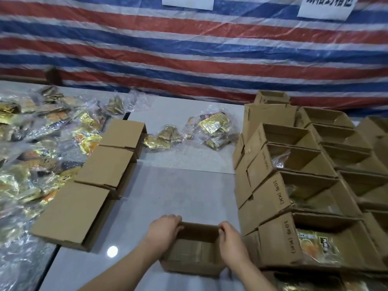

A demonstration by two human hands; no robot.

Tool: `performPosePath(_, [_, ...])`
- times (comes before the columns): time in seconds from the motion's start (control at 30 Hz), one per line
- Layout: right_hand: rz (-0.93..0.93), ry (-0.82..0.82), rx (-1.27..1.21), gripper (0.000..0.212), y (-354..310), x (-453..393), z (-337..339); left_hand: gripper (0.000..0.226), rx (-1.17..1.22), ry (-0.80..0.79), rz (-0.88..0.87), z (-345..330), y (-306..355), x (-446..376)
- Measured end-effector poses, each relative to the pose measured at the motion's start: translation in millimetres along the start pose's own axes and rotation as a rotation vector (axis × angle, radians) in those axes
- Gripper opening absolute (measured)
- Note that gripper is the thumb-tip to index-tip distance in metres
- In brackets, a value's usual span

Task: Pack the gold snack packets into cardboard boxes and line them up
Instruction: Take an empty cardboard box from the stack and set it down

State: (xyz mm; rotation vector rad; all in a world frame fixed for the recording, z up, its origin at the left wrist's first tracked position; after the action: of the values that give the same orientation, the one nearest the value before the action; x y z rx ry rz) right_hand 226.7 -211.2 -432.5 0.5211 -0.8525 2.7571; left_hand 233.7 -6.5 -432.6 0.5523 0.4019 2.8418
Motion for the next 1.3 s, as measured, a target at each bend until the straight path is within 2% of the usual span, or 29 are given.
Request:
performPosePath(0.1, [-0.011, 0.024, -0.015, 0.014, -9.2, -11.5, 2.6, 0.028, 0.039, 0.032, 0.028, 13.0, -6.4, -11.5])
performPosePath(0.2, [-0.022, -0.025, 0.015, 0.013, -18.9, -27.0, 6.7, 0.034, 0.062, 0.052, 0.02, 25.3, -9.4, -22.8])
performPosePath(0.3, [-0.055, -0.121, 0.132, 0.023, -25.7, -40.9, 8.6, 0.048, 0.079, 0.192, 0.017, 46.8, -13.5, -35.3])
performPosePath(0.37, [-0.057, -0.13, 0.21, 0.028, -33.4, -44.2, 16.4, 0.051, 0.124, 0.304, 0.028, 67.9, -22.7, -49.8])
performPosePath(0.47, [-0.006, -0.03, 0.208, 0.027, -54.2, -65.1, 36.8, 0.043, 0.151, 0.348, 0.071, 99.4, -52.8, -104.9])
performPosePath(0.57, [-0.006, 0.048, 0.058, 0.028, -74.3, -100.7, 53.5, 0.041, 0.106, 0.33, 0.158, 125.6, -94.7, -177.5])
performPosePath(0.73, [-0.058, 0.072, -0.063, 0.027, -88.8, -166.5, 45.9, 0.045, 0.11, 0.396, 0.259, 152.3, -161.9, -292.7])
performPosePath(0.87, [-0.028, 0.09, -0.074, 0.024, -90.0, -202.0, 25.8, 0.029, 0.112, 0.428, 0.31, 145.6, -195.4, -355.6])
performPosePath(1.0, [-0.007, 0.1, -0.059, 0.022, -85.1, -224.6, 7.9, 0.058, 0.039, 0.475, 0.353, 131.8, -216.6, -390.7])
performPosePath(1.13, [0.021, 0.108, -0.127, 0.021, -80.2, -228.6, 7.2, 0.085, 0.108, 0.395, 0.419, 103.1, -231.2, -409.2])
performPosePath(1.17, [0.025, 0.118, -0.136, 0.021, -78.9, -228.3, 11.1, 0.086, 0.12, 0.405, 0.411, 100.4, -228.4, -412.0])
performPosePath(1.3, [0.041, 0.131, -0.135, 0.022, -83.8, -218.0, 28.7, 0.058, 0.165, 0.404, 0.357, 110.3, -206.7, -413.6])
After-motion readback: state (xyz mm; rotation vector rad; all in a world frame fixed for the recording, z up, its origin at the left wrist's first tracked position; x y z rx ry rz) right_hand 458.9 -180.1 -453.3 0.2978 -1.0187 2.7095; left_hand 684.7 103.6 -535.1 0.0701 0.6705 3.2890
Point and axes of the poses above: each hand's wrist, its own x-axis away from the middle knuckle, its own z-axis out of the back of the hand, y = z × x, the point moved 8 cm from there along -x, towards the middle knuckle, and after that the axes turned 6 degrees about -z, right-handed, at the moved point
